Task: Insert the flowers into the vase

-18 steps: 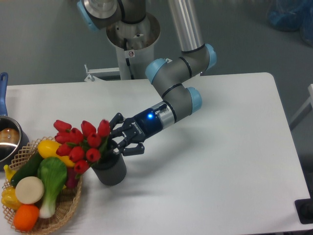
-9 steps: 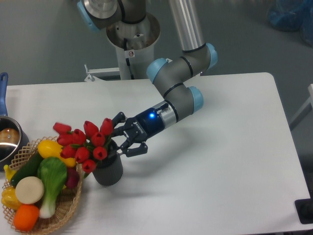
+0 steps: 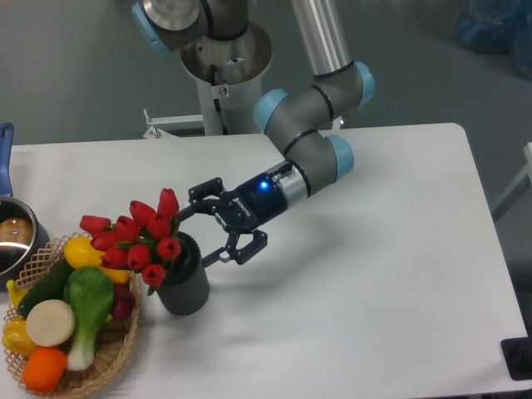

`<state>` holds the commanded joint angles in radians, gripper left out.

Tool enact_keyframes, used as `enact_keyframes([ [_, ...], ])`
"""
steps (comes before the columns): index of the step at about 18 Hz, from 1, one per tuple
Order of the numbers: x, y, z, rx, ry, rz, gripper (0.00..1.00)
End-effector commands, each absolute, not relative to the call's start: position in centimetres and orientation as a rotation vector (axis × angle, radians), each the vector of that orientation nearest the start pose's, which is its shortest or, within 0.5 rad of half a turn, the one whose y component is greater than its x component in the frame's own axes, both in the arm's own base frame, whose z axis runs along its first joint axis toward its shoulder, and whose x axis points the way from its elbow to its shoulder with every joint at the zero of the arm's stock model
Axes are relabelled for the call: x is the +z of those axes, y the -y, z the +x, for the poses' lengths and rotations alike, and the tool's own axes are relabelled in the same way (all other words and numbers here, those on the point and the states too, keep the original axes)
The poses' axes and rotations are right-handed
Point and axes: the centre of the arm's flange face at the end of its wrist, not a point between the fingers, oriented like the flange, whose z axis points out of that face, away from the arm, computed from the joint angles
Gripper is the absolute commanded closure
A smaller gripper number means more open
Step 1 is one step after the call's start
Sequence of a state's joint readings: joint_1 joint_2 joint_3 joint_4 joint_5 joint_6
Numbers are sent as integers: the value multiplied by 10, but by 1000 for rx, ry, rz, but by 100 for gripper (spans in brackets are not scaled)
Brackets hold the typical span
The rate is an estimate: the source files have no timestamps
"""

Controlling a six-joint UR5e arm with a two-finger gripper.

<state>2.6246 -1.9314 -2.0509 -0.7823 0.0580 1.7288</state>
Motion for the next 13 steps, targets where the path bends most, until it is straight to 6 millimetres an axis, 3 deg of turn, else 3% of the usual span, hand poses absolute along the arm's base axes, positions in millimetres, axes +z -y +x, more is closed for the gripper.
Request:
enact_keyframes([
  [3,268,-452,-331,-290,-524,-1565,0],
  [8,315,-448,-354,-134,-650,-1712,0],
  [9,327,-444,-357,-111,-646,-1754,0],
  [11,356,-421,-382,-30,-598,-1862,0],
  [13,369,-404,-392,42,-571,-2001,0],
])
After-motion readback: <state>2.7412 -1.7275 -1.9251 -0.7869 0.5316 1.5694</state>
